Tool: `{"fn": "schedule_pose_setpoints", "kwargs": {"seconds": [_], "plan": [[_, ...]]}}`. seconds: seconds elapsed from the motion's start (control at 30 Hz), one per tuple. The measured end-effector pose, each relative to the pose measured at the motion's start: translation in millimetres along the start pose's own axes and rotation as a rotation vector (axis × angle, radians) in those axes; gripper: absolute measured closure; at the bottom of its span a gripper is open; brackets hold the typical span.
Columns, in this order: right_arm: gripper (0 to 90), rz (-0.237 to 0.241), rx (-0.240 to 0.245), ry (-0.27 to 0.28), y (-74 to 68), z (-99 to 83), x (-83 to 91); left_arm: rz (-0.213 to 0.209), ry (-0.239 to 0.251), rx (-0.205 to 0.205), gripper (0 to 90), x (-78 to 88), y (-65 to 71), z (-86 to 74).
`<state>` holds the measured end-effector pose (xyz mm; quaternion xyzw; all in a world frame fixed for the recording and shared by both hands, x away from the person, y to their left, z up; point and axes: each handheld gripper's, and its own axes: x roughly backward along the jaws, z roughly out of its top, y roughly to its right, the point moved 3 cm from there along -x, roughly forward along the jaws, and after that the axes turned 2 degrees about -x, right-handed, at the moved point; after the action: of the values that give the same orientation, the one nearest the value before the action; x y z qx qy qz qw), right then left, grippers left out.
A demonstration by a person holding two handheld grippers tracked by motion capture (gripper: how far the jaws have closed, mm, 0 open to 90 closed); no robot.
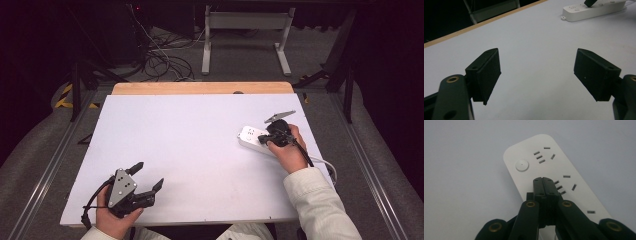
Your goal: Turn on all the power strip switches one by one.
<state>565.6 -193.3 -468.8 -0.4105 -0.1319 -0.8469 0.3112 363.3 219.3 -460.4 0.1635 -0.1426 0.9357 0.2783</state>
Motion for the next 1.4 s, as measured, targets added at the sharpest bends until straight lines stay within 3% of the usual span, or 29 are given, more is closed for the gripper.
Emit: {"fn": "schedule_pose_setpoints", "kwargs": {"seconds": [0.53, 0.6, 0.63, 0.7, 0.73, 1.17, 1.4], "plan": [[90.0, -0.046, 0.009, -0.031, -5.4, 2.5, -1.9, -0.003, 0.002, 0.001, 21.7, 0.3, 0.3, 0.2], [90.0, -0.072, 0.027, -0.018, -8.5, 5.3, 2.5, -0.004, 0.003, 0.003, 21.7, 0.2, 0.3, 0.2], [90.0, -0.081, 0.04, 0.02, -11.4, 7.6, 6.9, -0.003, 0.002, 0.003, 21.7, 0.1, 0.2, 0.1], [90.0, -0.068, 0.041, 0.106, -15.7, 13.9, 19.5, 0.003, 0.001, -0.001, 21.7, -0.4, -1.3, 0.0], [90.0, -0.058, 0.041, 0.124, -16.4, 16.6, 23.3, 0.003, -0.001, 0.0, 21.7, -0.6, -1.6, 0.0], [90.0, -0.03, 0.042, 0.133, -16.9, 25.7, 30.5, 0.003, 0.002, 0.002, 21.7, 0.1, -1.3, 0.1], [90.0, -0.019, 0.066, 0.129, -22.4, 32.2, 22.2, 0.003, 0.002, 0.002, 21.8, 0.2, -1.3, 0.2]]}}
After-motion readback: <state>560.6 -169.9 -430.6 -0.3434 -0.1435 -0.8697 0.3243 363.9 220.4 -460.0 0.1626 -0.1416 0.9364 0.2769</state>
